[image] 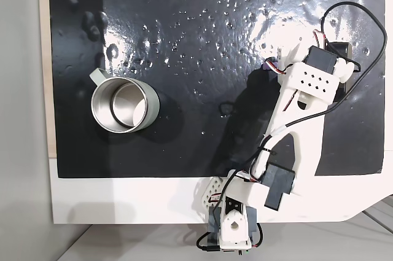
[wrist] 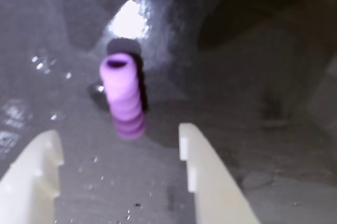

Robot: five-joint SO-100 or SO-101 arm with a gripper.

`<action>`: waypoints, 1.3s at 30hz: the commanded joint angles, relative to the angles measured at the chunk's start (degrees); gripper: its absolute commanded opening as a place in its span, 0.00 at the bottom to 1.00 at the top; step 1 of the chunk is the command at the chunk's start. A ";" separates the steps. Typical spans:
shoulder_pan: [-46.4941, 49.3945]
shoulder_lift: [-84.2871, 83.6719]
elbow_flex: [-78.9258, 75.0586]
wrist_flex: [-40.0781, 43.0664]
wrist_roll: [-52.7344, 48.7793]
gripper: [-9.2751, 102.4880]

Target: Grasp a pengrip and put it in the cup.

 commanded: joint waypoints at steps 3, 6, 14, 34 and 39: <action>-0.53 -4.39 -5.80 -1.85 -0.79 0.28; -0.44 -7.47 -7.47 -1.76 -0.88 0.28; -0.35 -11.87 -10.28 -1.76 -1.58 0.19; -0.88 10.20 -12.92 15.56 -1.93 0.08; -0.70 21.45 -13.71 20.48 -2.55 0.08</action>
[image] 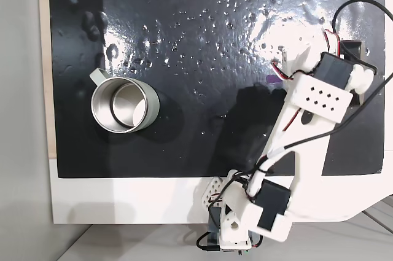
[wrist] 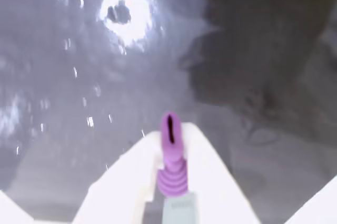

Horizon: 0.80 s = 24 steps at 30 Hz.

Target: Grasp a pengrip and put it in the cup.

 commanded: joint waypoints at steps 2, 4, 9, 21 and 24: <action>-0.53 11.60 -7.12 4.39 -0.44 0.08; -0.53 15.82 -8.26 4.48 -0.26 0.08; -2.99 23.20 -8.79 4.75 0.44 0.08; -29.44 20.92 -11.51 4.83 14.85 0.08; -36.04 18.72 -14.06 4.92 17.84 0.08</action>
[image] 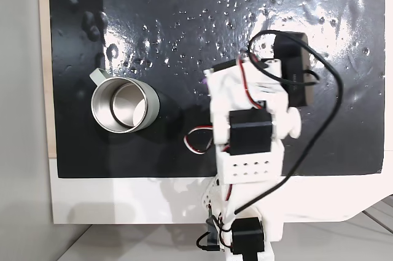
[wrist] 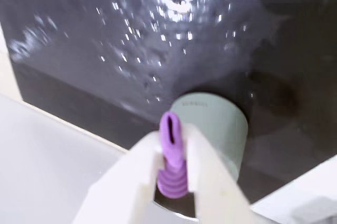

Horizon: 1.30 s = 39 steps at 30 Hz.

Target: Grasp a pengrip and put it in the cup.

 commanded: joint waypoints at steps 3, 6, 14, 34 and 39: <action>-11.43 -3.52 -16.35 0.70 6.24 0.08; -17.05 -7.38 -20.21 0.62 6.94 0.08; -26.81 -14.94 -22.68 0.26 5.71 0.08; -37.53 -21.27 -24.35 0.53 3.25 0.19; -37.44 -20.21 -23.64 0.53 3.25 0.39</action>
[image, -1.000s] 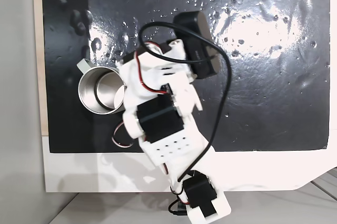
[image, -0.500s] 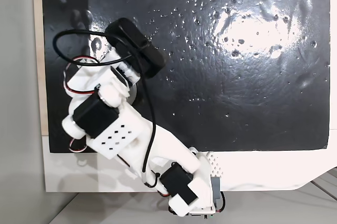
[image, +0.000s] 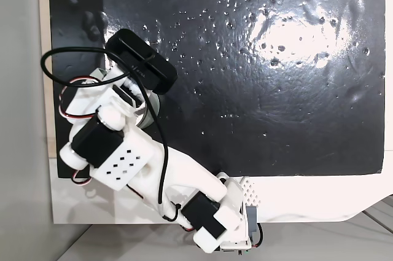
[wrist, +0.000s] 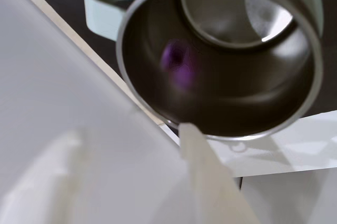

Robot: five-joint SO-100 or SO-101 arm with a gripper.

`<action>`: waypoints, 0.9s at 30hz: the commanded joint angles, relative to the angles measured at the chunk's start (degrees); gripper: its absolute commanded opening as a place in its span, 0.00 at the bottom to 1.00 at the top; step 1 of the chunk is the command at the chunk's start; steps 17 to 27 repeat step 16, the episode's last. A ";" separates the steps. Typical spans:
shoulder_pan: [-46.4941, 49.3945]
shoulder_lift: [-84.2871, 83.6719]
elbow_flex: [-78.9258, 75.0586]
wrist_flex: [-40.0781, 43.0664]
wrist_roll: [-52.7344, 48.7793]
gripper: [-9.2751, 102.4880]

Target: Grasp a pengrip and put it in the cup.

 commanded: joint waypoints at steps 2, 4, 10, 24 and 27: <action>-0.26 2.55 0.18 0.00 -0.53 0.40; -0.26 2.90 0.79 0.00 -0.53 0.40; -0.26 3.34 1.14 0.00 -0.53 0.40; -0.26 3.34 1.14 0.00 -0.70 0.40; -0.26 3.34 1.14 0.00 -0.70 0.40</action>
